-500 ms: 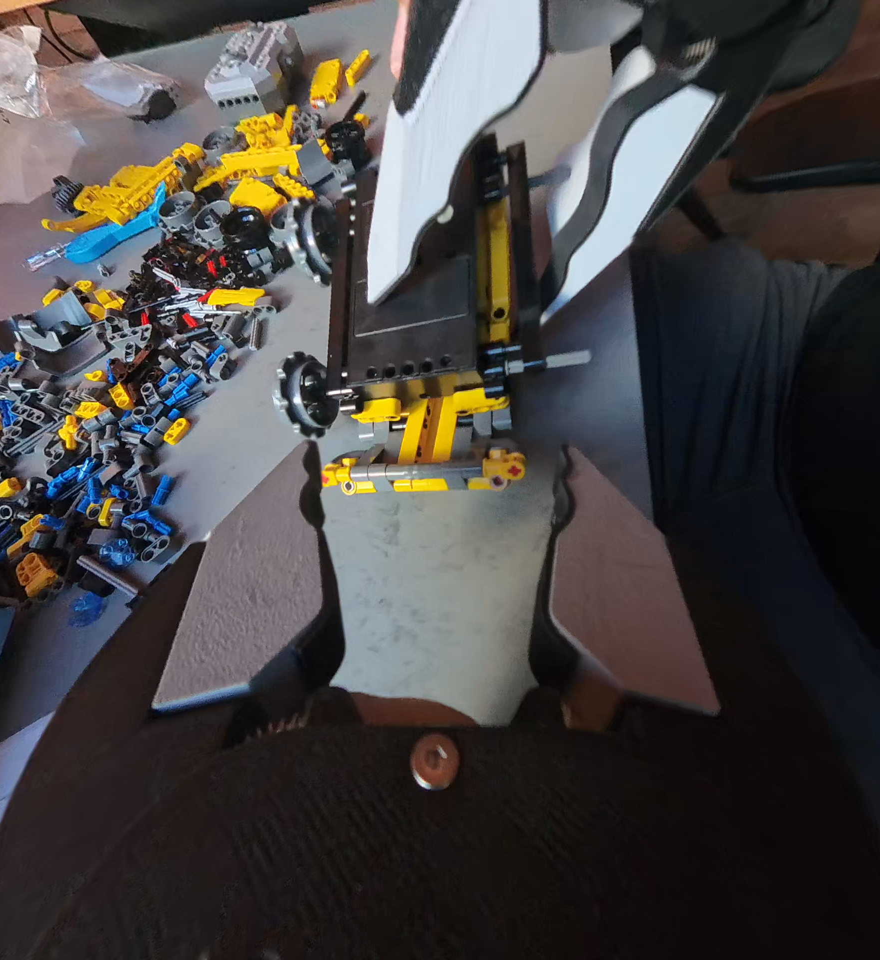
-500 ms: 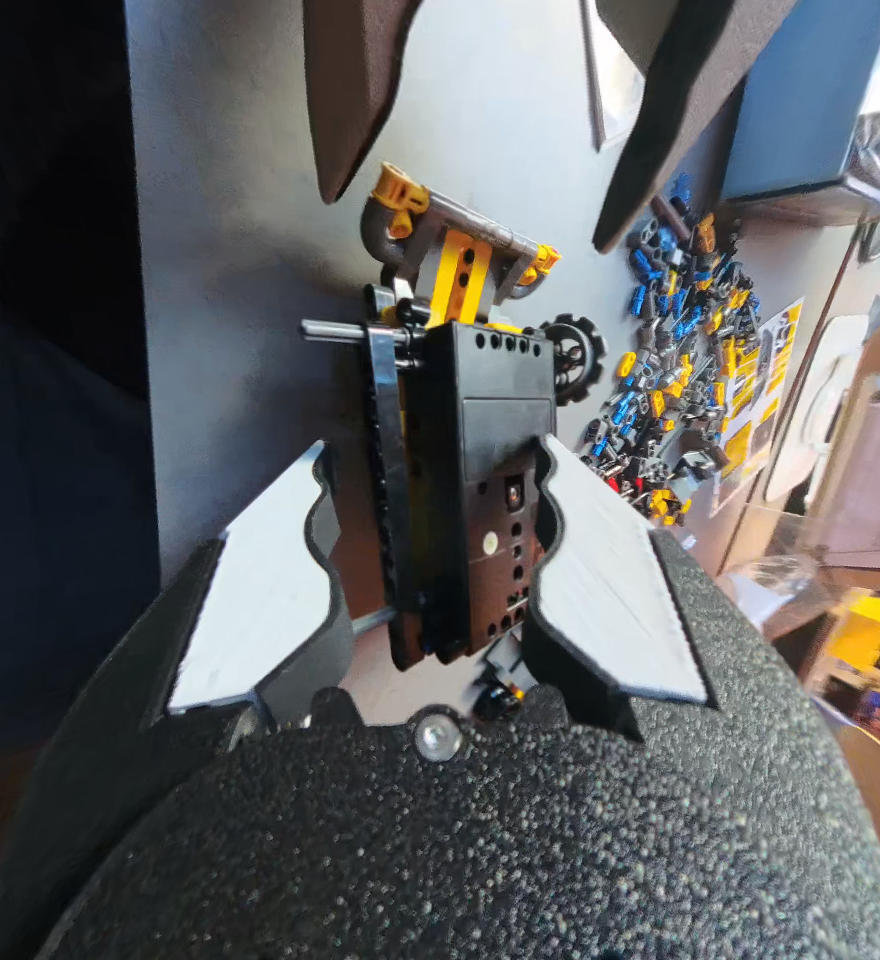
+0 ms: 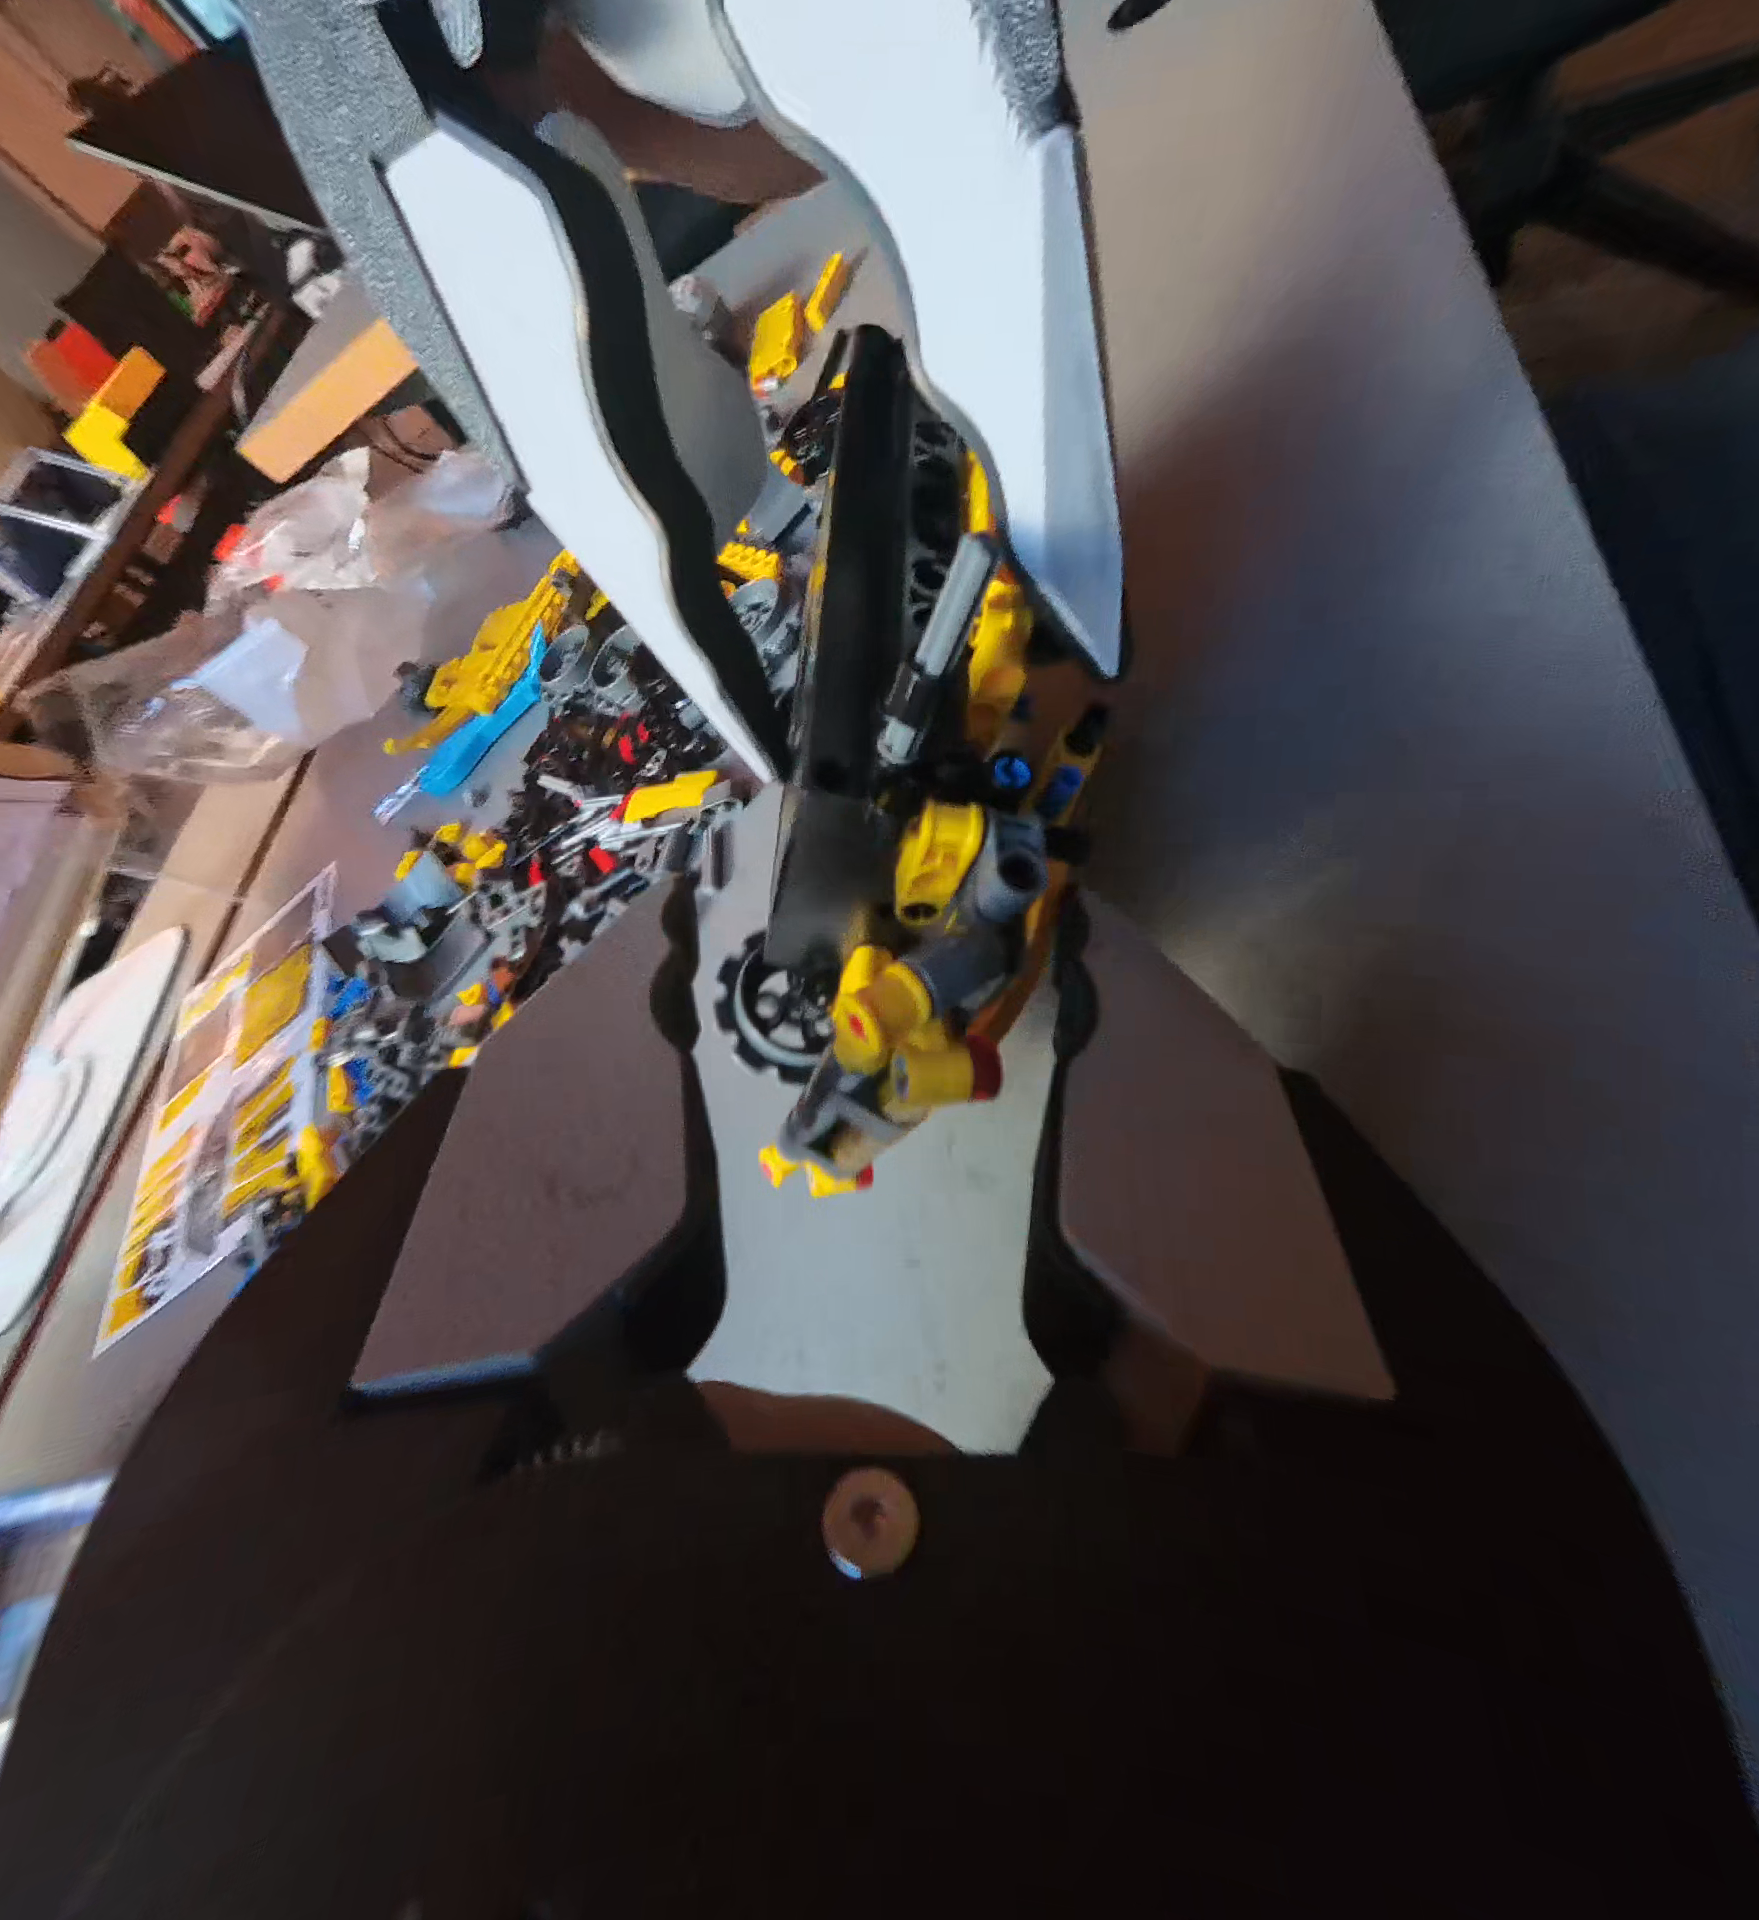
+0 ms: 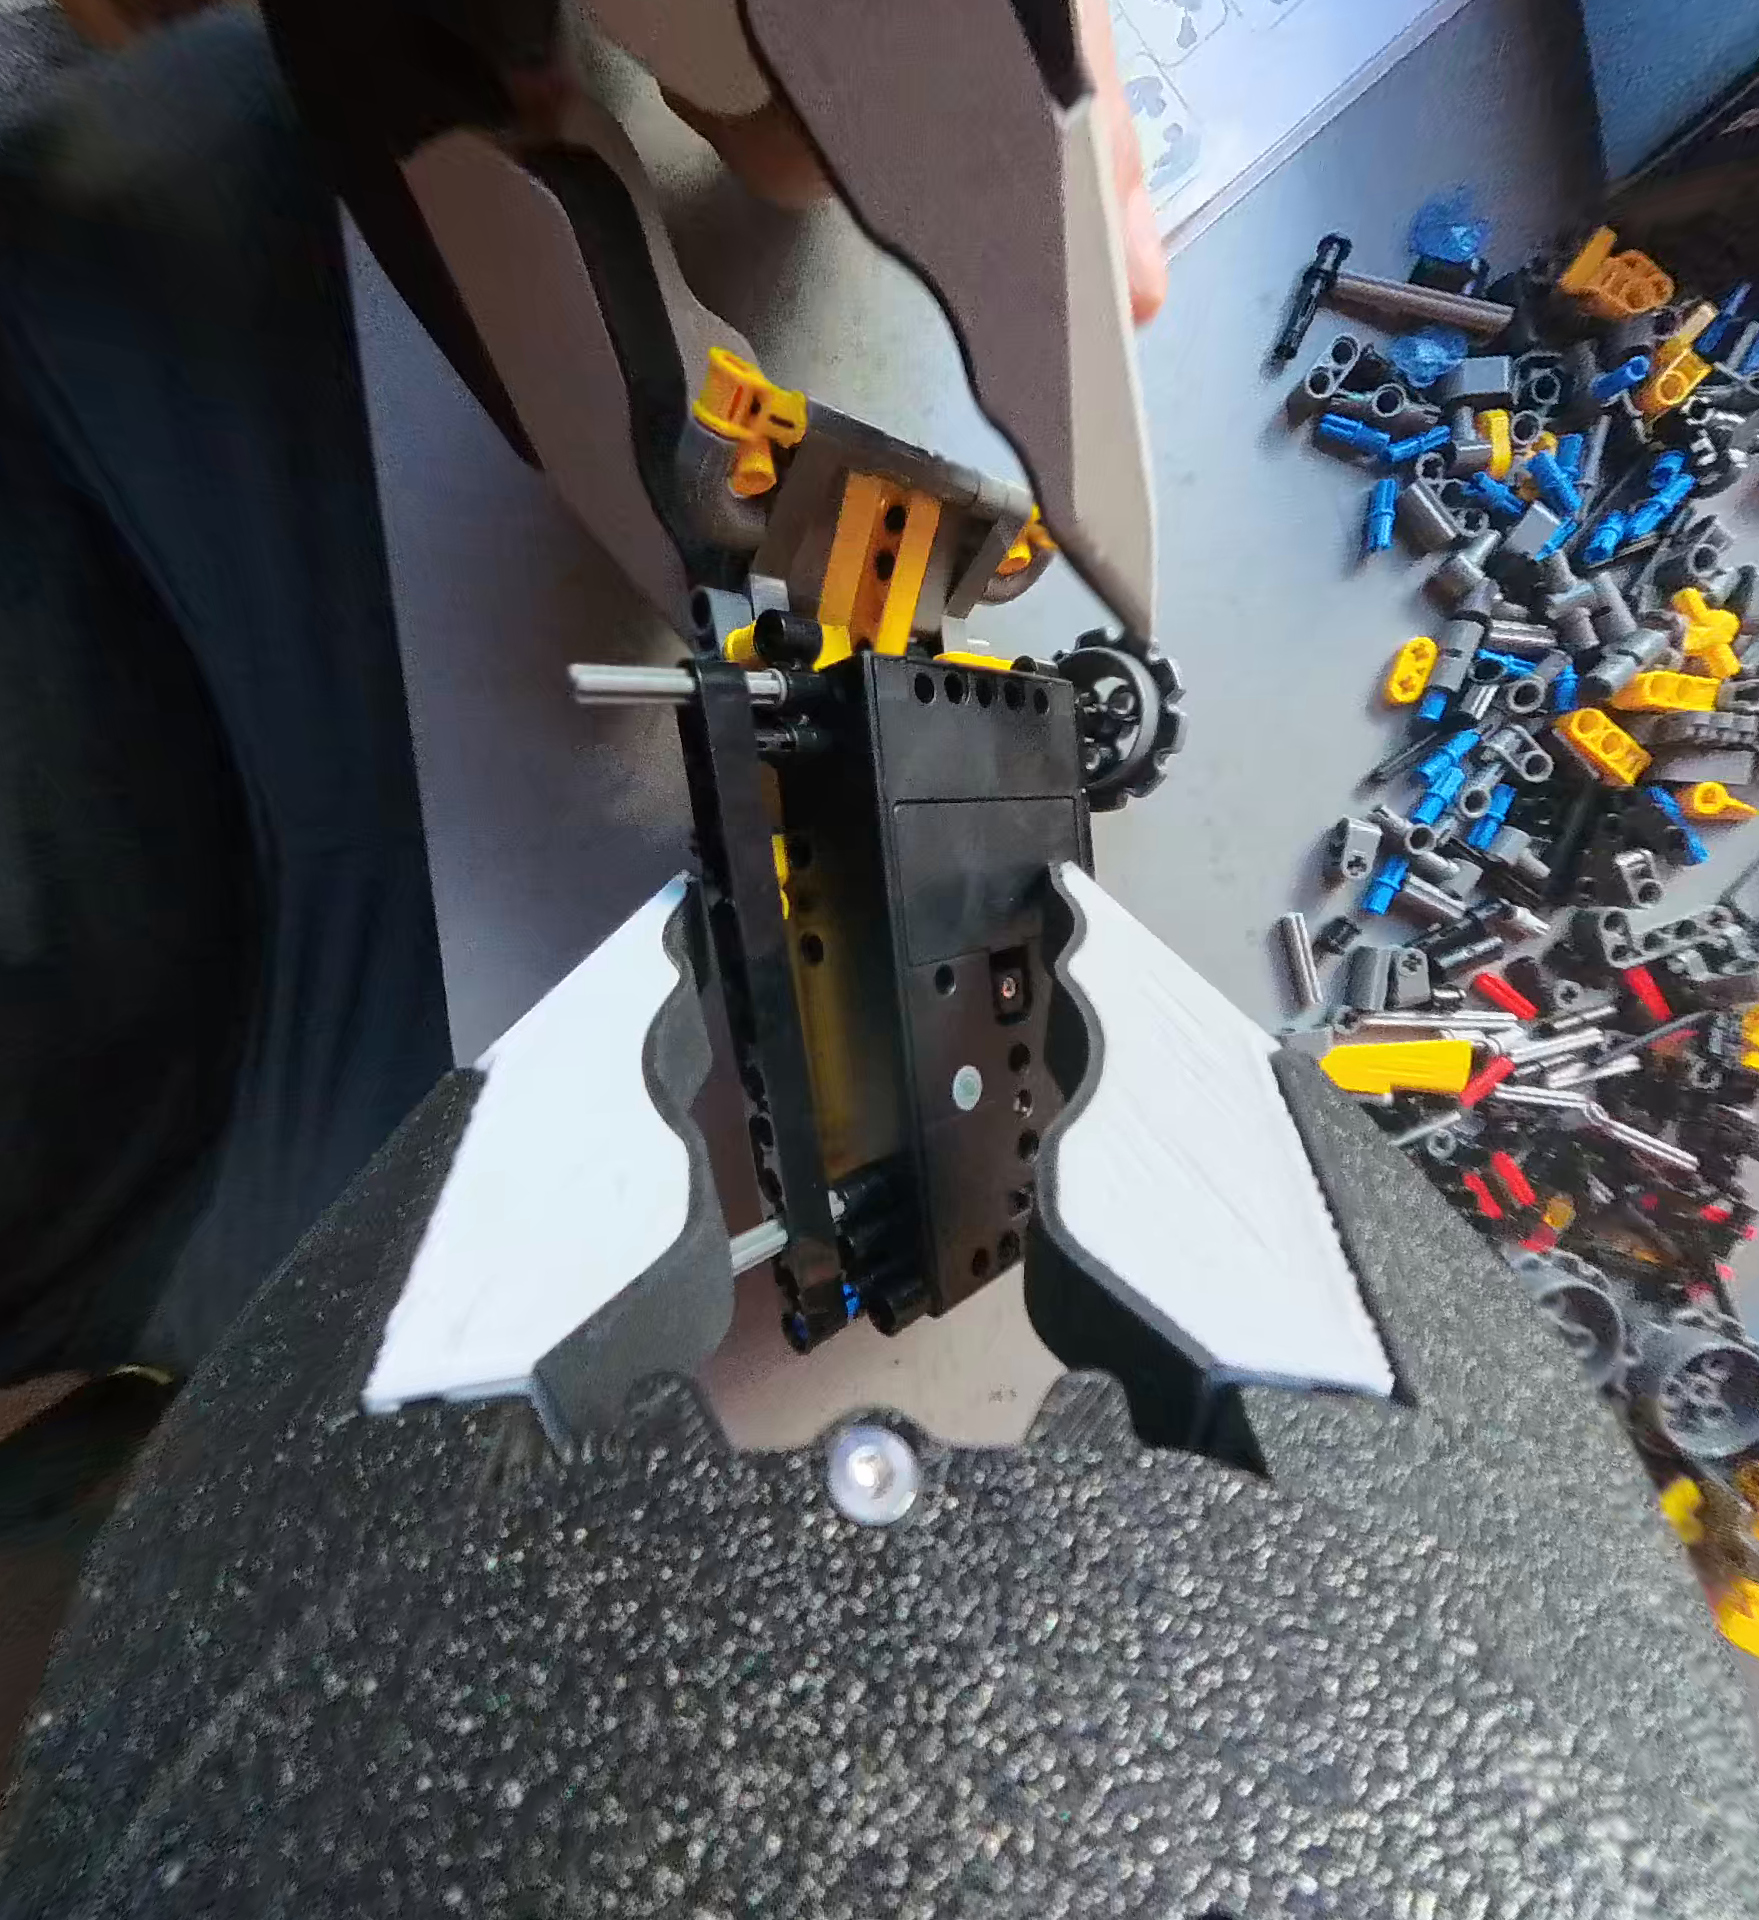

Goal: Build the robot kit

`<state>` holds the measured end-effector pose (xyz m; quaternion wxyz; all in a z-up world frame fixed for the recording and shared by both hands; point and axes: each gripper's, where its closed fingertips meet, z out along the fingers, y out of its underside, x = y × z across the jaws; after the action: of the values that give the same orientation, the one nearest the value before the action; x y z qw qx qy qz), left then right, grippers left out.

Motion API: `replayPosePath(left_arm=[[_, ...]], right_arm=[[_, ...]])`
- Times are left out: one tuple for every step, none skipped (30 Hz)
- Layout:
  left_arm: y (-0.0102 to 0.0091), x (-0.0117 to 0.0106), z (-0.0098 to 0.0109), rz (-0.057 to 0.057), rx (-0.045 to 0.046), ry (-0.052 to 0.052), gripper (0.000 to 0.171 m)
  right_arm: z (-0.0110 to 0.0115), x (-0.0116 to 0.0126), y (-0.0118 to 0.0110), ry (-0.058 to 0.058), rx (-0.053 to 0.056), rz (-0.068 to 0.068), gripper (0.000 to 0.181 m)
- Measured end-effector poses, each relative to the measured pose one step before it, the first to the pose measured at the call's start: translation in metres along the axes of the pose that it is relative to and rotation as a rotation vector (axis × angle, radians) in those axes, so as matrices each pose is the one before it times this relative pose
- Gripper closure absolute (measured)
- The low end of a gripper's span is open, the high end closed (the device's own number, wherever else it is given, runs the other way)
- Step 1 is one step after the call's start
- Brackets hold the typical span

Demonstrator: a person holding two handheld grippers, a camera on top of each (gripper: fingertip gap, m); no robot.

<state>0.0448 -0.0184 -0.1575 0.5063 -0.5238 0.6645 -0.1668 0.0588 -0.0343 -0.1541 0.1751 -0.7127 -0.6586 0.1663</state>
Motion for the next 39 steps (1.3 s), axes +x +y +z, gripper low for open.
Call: replayPosePath(left_arm=[[-0.00097,0.00130,0.00390,-0.0128,0.00553,0.0290,0.108],[-0.00075,0.00088,0.00381,-0.0008,0.00586,0.0189,0.110],[-0.00040,0.00141,0.00350,0.0045,0.00607,0.0157,0.113],[0.00002,0.00067,0.00274,0.0088,0.00340,0.0091,0.116],[-0.00104,-0.00090,0.00055,0.0070,0.00839,0.0015,0.117],[-0.00010,-0.00010,-0.00072,-0.0093,0.00272,0.0148,0.117],[-0.00034,0.00051,-0.00149,-0.0169,0.00874,0.0199,0.118],[-0.00100,0.00174,-0.00186,-0.0202,0.01923,0.0265,0.117],[-0.00161,0.00251,-0.00226,-0.0291,0.02339,0.0322,0.116],[-0.00219,0.00152,-0.00271,-0.0342,0.01734,0.0290,0.113],[-0.00422,0.00262,-0.00293,-0.0410,0.03033,0.0371,0.108],[-0.00503,0.00185,-0.00303,-0.0409,0.03672,0.0312,0.105],[-0.00445,-0.00055,-0.00301,-0.0315,0.03485,0.0134,0.107],[-0.00361,-0.00187,-0.00296,-0.0209,0.03103,-0.0003,0.112],[-0.00284,-0.00152,-0.00234,-0.0170,0.02277,-0.0027,0.116],[-0.00116,-0.00083,-0.00127,-0.0166,0.00819,-0.0006,0.119],[-0.00016,-0.00062,-0.00031,-0.0152,-0.00047,-0.0017,0.119],[-0.00040,-0.00052,0.00022,-0.0114,0.00051,-0.0069,0.119],[-0.00041,-0.00001,0.00025,-0.0074,-0.00054,-0.0076,0.119],[-0.00135,0.00028,-0.00035,-0.0024,0.00207,-0.0083,0.119],[-0.00370,0.00115,-0.00142,-0.0046,0.01134,-0.0043,0.120],[-0.00566,0.00199,-0.00255,-0.0109,0.01588,0.0012,0.121],[-0.00686,-0.00051,-0.00314,-0.0110,0.01700,-0.0147,0.123],[-0.00424,-0.00767,-0.00312,-0.0117,-0.00165,-0.0580,0.129],[0.00119,-0.01022,-0.00221,-0.0103,-0.03699,-0.0729,0.132],[0.00272,-0.00106,-0.00059,0.0057,-0.04280,-0.0175,0.130],[-0.00020,0.00106,-0.00060,0.0112,-0.02287,-0.0162,0.129],[0.00032,0.00022,0.00023,0.0240,-0.02794,-0.0291,0.126],[0.00127,0.00290,0.00094,0.0331,-0.03440,-0.0148,0.117],[0.00216,0.00240,0.00169,0.0287,-0.03902,-0.0148,0.114],[0.00163,0.00163,0.00176,0.0269,-0.03222,-0.0185,0.112],[0.00202,0.00059,0.00188,0.0312,-0.02987,-0.0223,0.114],[0.00213,-0.00256,0.00155,0.0355,-0.02780,-0.0373,0.123],[-0.00142,0.00068,0.00048,0.0244,0.00018,-0.0085,0.136],[-0.00125,0.00097,0.00022,0.0072,0.00302,0.0057,0.140],[0.00008,-0.00026,0.00031,-0.0008,-0.00155,0.0071,0.140],[0.00022,-0.00092,0.00041,0.0041,0.00230,0.0040,0.140],[0.00004,-0.00098,0.00054,0.0143,0.00320,-0.0008,0.140],[0.00003,-0.00111,0.00088,0.0201,0.00430,-0.0070,0.140]], right_arm=[[-0.00097,0.00102,-0.00100,-0.0239,0.0092,0.0103,0.117],[-0.00091,0.00112,-0.00076,-0.0213,0.0094,0.0112,0.117],[-0.00072,0.00095,-0.00088,-0.0188,0.0096,0.0110,0.117],[-0.00054,0.00072,-0.00082,-0.0156,0.0082,0.0088,0.117],[-0.00035,0.00044,-0.00067,-0.0136,0.0051,0.0065,0.117],[-0.00045,0.00049,-0.00016,-0.0109,0.0010,0.0025,0.117],[-0.00044,0.00033,-0.00028,-0.0089,0.0007,0.0012,0.117],[-0.00029,-0.00015,-0.00084,-0.0114,0.0036,0.0041,0.117],[-0.00013,-0.00068,-0.00107,-0.0167,0.0040,0.0053,0.117],[-0.00020,-0.00079,-0.00088,-0.0195,0.0020,0.0054,0.117],[-0.00021,-0.00026,-0.00100,-0.0172,0.0014,0.0051,0.117],[-0.00028,0.00049,-0.00095,-0.0119,0.0015,0.0048,0.117],[-0.00020,0.00084,-0.00078,-0.0100,0.0008,0.0056,0.117],[-0.00029,0.00052,-0.00079,-0.0107,0.0007,0.0055,0.117],[-0.00022,0.00056,-0.00065,-0.0087,0.0015,0.0051,0.117],[-0.00001,0.00036,-0.00083,-0.0069,0.0027,0.0044,0.117],[0.00009,0.00012,-0.00057,-0.0056,0.0031,0.0026,0.117],[-0.00001,0.00012,-0.00051,-0.0046,0.0018,0.0029,0.117],[-0.00012,0.00023,-0.00018,-0.0041,0.0003,0.0041,0.117],[-0.00019,0.00006,-0.00009,-0.0038,-0.0004,0.0026,0.117],[-0.00010,-0.00004,0.00020,-0.0024,-0.0009,0.0004,0.117],[-0.00003,0.00002,0.00002,-0.0002,-0.0008,0.0006,0.116],[-0.00003,0.00005,-0.00005,0.0003,-0.0005,0.0025,0.117],[-0.00011,-0.00008,0.00001,0.0008,-0.0005,0.0023,0.117],[0.00002,-0.00006,0.00004,0.0009,-0.0007,0.0011,0.117],[0.00002,-0.00013,0.00010,0.0008,-0.0011,0.0007,0.117],[0.00007,-0.00003,0.00002,0.0010,-0.0011,-0.0004,0.117],[0.00007,-0.00011,-0.00005,-0.0005,-0.0007,-0.0010,0.116],[0.00009,-0.00015,-0.00017,-0.0016,-0.0008,0.0002,0.117],[-0.00016,0.00026,-0.00009,-0.0015,-0.0003,0.0028,0.117],[-0.00019,0.00028,-0.00031,-0.0031,0.0013,0.0049,0.117],[-0.00012,0.00020,-0.00034,-0.0047,0.0023,0.0047,0.117],[-0.00022,-0.00001,-0.00014,-0.0044,0.0016,0.0027,0.117],[-0.00015,-0.00002,-0.00004,-0.0031,0.0001,0.0009,0.117],[-0.00004,-0.00017,0.00009,-0.0017,-0.0006,-0.0009,0.117],[-0.00003,-0.00025,0.00009,-0.0010,-0.0018,-0.0031,0.117],[-0.00014,-0.00018,0.00036,0.0003,-0.0016,-0.0039,0.117],[-0.00031,0.00051,0.00005,0.0012,0.0011,0.0004,0.117],[-0.00033,0.00073,-0.00018,-0.0001,0.0033,0.0048,0.117]])
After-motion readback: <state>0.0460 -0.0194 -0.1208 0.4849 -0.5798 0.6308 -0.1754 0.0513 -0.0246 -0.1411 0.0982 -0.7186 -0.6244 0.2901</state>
